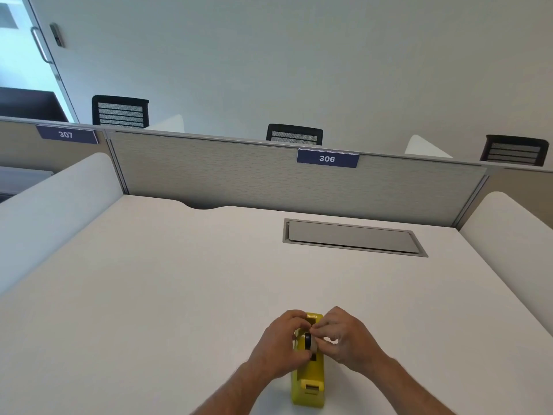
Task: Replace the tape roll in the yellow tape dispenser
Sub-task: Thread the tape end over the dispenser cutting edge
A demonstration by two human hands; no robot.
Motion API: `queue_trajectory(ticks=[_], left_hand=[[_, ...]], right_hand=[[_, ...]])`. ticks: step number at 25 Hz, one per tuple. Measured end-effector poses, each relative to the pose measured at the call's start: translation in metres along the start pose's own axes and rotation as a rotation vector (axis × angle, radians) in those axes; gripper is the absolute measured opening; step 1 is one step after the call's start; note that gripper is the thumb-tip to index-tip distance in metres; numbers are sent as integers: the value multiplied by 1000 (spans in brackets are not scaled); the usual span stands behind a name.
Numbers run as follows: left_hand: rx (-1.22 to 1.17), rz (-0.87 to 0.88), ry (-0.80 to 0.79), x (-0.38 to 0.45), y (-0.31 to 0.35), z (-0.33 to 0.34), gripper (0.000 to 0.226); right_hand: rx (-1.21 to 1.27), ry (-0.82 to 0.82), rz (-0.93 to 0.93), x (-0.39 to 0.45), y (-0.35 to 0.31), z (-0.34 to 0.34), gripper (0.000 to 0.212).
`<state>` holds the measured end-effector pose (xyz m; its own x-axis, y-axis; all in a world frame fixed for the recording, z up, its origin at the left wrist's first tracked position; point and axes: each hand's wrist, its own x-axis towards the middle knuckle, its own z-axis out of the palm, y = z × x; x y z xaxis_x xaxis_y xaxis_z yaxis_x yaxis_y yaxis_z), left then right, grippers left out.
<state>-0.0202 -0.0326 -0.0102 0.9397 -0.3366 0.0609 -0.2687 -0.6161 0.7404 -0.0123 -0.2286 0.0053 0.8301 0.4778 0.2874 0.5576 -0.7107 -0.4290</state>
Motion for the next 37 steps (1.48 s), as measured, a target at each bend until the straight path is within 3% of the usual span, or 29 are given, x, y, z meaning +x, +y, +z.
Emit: queue_trajectory(ticks=[10,17,22,30,37], left_hand=[[-12,30,10,0,-1,0,44],[-4,17,23,0,0,1,42],[-3,4,7,1,0,2,43],[-10,9,6,2,-4,3,43],[-22,9,14,3,-5,4,47]], right_hand=[[15,-34,87,-1,2,4,31],[72,-4,71,0,2,5,18],[104,-10,76,-1,2,4,24],[141,-2,118,1,5,4,16],[136,-17,133,-2,2,8,34]])
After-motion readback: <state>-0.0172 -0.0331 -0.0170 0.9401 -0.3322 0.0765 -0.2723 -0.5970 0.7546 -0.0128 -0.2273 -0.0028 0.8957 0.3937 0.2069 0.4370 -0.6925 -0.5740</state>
